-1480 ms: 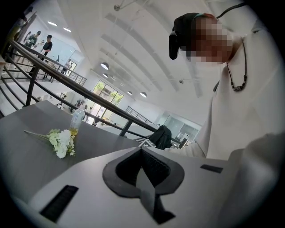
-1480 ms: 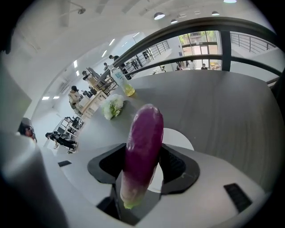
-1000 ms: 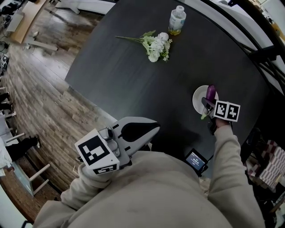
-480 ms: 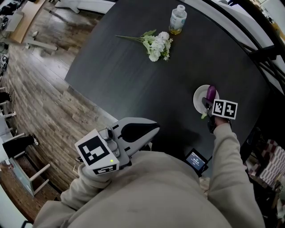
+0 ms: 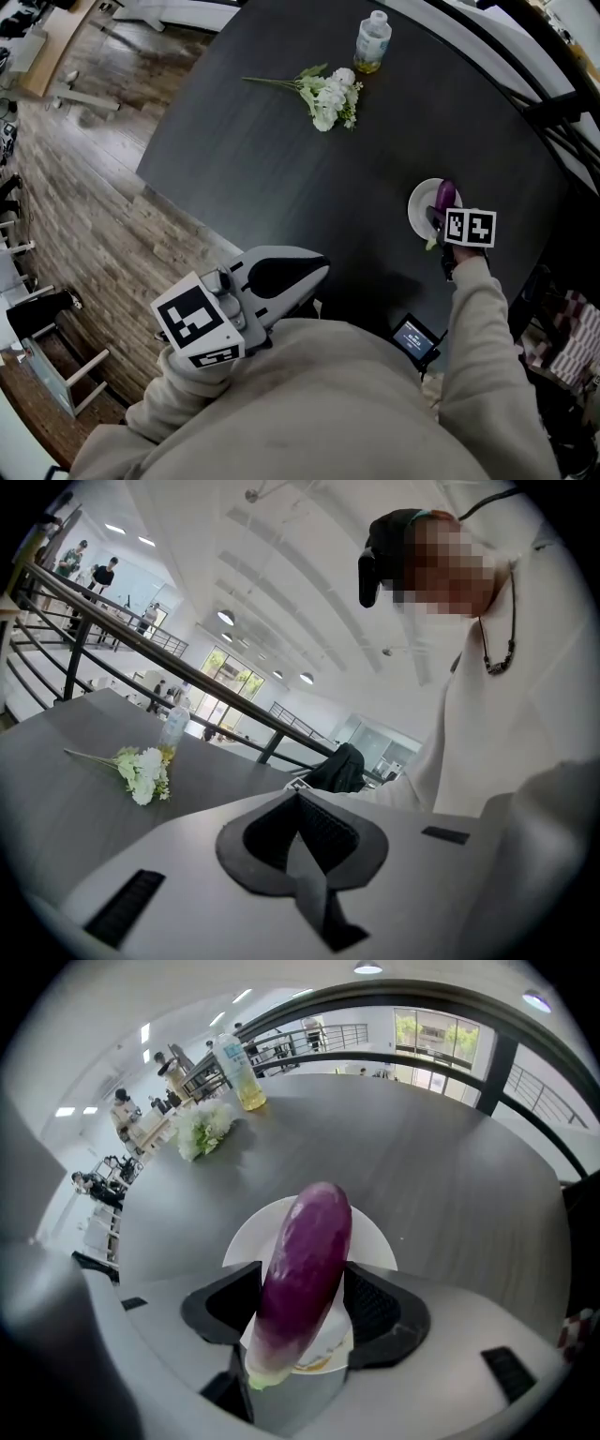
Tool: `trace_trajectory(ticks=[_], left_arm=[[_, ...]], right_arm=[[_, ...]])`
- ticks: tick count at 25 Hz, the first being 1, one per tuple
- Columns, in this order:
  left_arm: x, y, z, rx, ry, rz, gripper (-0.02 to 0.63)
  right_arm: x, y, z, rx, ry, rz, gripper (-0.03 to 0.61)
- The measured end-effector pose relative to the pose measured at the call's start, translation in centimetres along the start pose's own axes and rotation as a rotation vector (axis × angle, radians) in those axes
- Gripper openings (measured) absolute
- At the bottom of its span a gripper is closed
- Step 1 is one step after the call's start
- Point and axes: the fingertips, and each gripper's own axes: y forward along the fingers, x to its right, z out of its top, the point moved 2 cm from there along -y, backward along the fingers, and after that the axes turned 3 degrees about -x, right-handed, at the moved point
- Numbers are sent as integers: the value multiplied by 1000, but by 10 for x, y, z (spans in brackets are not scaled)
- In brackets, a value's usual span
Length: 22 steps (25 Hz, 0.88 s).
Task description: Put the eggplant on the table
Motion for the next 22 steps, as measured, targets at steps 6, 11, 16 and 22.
trace_trajectory(ticks=[6, 11, 16, 22], left_arm=[[-15, -14, 6, 24, -12, 33, 5], [-15, -18, 6, 26, -13, 31, 5], [-13, -23, 7, 34, -16, 16, 5], [-9, -21, 13, 28, 19, -20, 5]], right_arm=[[-5, -5, 7, 13, -49, -19, 279], [-6, -9, 4, 6, -29, -9, 279], [-8, -20, 6, 26, -3, -1, 279], [-8, -46, 3, 74, 19, -13, 279]])
